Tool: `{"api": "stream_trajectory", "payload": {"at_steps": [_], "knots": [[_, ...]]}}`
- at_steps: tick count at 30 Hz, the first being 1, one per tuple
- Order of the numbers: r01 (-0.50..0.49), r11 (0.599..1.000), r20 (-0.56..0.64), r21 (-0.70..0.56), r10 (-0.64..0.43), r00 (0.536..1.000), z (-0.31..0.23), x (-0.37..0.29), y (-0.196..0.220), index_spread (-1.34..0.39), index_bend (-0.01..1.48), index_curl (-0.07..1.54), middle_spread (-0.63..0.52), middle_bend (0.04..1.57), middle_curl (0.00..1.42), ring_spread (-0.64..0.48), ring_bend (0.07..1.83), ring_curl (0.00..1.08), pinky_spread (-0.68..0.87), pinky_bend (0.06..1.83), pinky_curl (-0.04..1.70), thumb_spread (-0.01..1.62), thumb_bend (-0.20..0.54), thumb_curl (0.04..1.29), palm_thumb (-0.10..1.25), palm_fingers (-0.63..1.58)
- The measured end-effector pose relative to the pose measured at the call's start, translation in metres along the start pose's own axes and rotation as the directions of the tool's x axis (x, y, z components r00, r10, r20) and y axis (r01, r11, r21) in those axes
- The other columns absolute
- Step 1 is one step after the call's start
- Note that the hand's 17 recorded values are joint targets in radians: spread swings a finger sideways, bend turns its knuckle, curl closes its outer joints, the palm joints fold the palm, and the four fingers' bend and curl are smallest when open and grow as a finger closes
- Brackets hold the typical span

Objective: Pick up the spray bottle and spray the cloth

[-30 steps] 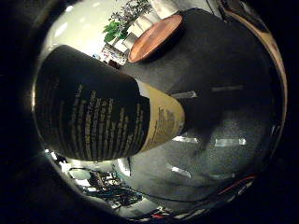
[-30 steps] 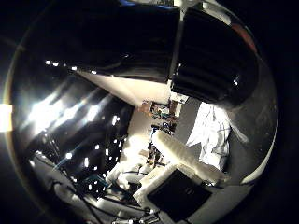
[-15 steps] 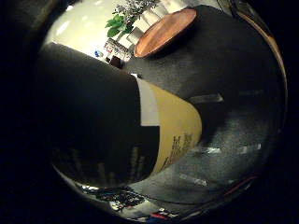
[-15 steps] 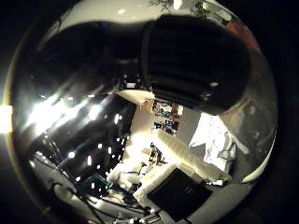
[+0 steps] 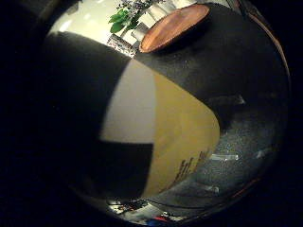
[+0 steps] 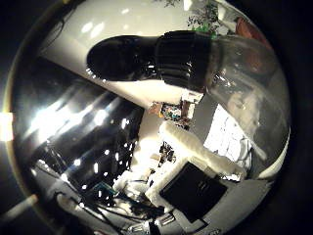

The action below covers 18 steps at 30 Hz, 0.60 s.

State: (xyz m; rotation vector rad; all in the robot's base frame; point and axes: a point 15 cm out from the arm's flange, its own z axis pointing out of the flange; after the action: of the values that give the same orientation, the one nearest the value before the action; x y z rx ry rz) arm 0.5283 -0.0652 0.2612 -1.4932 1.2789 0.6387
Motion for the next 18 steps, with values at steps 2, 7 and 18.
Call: {"api": "stream_trajectory", "payload": {"at_steps": [2,7,18], "knots": [[0.001,1.0,0.002,0.004,-0.001,1.0,0.0,-0.001,-0.001,-0.31,0.17,0.31,-0.18,0.55,0.49,-0.21,0.78,0.32,-0.14,0.56,0.24,1.04,-0.018,0.29,0.62,0.8],[0.004,0.999,0.02,0.037,-0.004,1.0,-0.001,-0.006,-0.009,-0.38,0.26,0.42,-0.28,0.71,0.65,-0.28,0.97,0.45,-0.44,0.82,0.35,1.06,-0.016,0.3,0.67,1.01],[-0.006,0.996,0.05,0.093,0.001,0.999,-0.01,-0.009,-0.017,-0.5,0.67,0.87,-0.38,0.94,1.0,-0.29,1.31,0.68,-0.35,1.21,0.73,1.06,-0.018,0.33,0.77,0.92]]}}
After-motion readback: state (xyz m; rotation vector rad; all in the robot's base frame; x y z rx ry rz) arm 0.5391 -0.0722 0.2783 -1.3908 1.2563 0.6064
